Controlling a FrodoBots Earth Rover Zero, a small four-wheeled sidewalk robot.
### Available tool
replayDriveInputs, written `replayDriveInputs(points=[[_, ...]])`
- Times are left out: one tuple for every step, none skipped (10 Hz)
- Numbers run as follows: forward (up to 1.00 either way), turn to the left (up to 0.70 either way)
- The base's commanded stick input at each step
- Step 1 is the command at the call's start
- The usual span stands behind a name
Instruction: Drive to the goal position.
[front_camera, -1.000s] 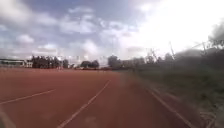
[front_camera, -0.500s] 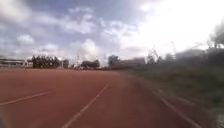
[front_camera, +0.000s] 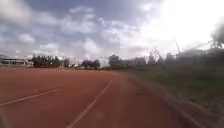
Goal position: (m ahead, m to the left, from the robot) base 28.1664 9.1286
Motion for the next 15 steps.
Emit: replayDriveInputs(points=[[0.7, 0.0], [0.7, 0.0], [0.7, 0.0], [0.7, 0.0], [0.7, 0.0], [0.7, 0.0], [0.7, 0.0], [0.7, 0.0], [0.7, 0.0], [0.7, 0.0], [0.7, 0.0], [0.7, 0.0], [0.7, 0.0], [0.7, 0.0], [0.7, 0.0]])
